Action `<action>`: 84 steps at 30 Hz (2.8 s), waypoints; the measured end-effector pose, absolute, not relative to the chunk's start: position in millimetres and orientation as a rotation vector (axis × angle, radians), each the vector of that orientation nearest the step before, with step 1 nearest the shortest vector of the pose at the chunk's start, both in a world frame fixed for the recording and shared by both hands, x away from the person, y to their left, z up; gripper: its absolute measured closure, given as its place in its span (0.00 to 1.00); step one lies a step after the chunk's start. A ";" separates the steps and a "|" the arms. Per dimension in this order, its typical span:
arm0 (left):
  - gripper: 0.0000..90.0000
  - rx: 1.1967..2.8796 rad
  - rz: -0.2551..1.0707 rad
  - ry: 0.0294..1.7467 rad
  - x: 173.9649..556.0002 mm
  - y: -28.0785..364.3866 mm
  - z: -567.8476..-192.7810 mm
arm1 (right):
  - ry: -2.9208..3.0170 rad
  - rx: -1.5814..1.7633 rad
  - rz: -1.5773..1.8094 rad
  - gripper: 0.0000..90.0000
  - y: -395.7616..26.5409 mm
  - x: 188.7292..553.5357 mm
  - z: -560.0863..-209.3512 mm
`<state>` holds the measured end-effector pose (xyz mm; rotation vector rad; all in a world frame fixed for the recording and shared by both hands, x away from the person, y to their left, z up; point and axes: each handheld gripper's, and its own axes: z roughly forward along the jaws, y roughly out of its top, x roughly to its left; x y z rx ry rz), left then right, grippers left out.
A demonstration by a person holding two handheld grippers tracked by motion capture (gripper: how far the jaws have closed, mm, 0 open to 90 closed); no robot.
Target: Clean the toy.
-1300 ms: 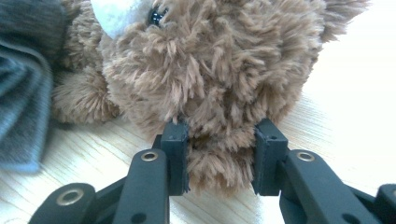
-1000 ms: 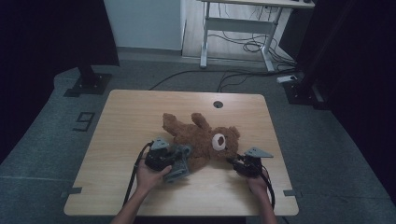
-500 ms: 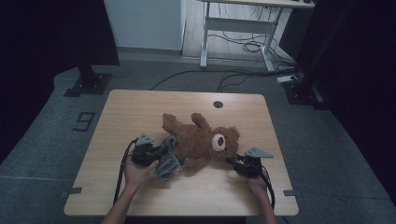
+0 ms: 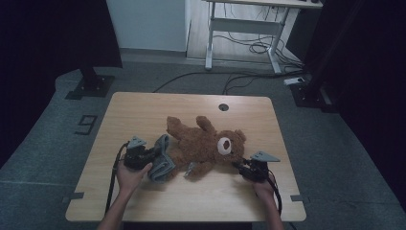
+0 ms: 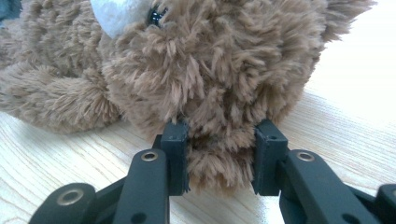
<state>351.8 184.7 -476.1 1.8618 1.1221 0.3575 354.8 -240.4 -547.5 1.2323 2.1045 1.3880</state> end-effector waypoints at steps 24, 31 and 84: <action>0.88 2.093 0.152 0.820 357.9 -26.4 -507.7 | 2.102 1.238 1.384 0.71 -239.9 354.2 -547.5; 0.87 2.072 0.162 0.880 357.7 13.7 -509.3 | 2.104 1.234 1.390 0.71 -240.6 354.5 -547.3; 0.87 1.957 0.227 0.914 411.9 72.5 -426.7 | 2.102 1.213 1.391 0.71 -241.2 354.0 -549.3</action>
